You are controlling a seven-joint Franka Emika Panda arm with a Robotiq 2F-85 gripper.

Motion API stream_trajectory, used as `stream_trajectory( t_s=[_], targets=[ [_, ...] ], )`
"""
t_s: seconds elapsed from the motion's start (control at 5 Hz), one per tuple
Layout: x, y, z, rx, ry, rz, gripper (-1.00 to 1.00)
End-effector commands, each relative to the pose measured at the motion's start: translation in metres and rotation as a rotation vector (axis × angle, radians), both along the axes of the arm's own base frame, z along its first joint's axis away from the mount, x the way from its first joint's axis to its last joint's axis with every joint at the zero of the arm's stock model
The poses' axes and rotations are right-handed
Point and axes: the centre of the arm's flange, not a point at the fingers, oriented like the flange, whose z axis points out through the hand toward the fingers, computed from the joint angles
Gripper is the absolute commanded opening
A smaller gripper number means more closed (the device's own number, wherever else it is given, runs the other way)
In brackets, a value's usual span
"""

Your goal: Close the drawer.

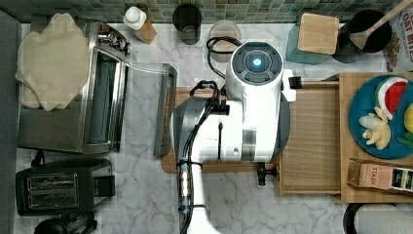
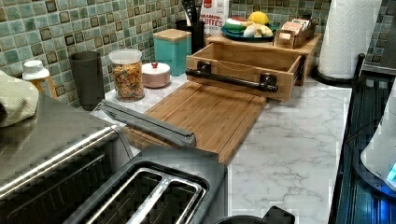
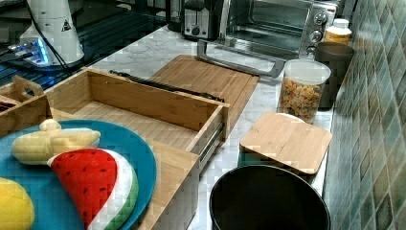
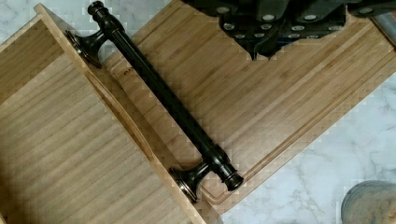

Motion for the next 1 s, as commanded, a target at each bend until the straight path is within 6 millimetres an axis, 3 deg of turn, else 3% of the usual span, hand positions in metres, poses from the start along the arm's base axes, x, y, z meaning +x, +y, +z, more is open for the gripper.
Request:
stream_trajectory(
  t_s=[0.2, 0.6, 1.0],
  targets=[
    [-0.017, -0.01, -0.021, 0.093, 0.013, 0.232, -1.0],
    [-0.021, 0.002, -0.045, 0.056, 0.011, 0.376, -1.0],
    [-0.035, -0.006, -0.104, 0.038, -0.055, 0.464, -1.0]
  ],
)
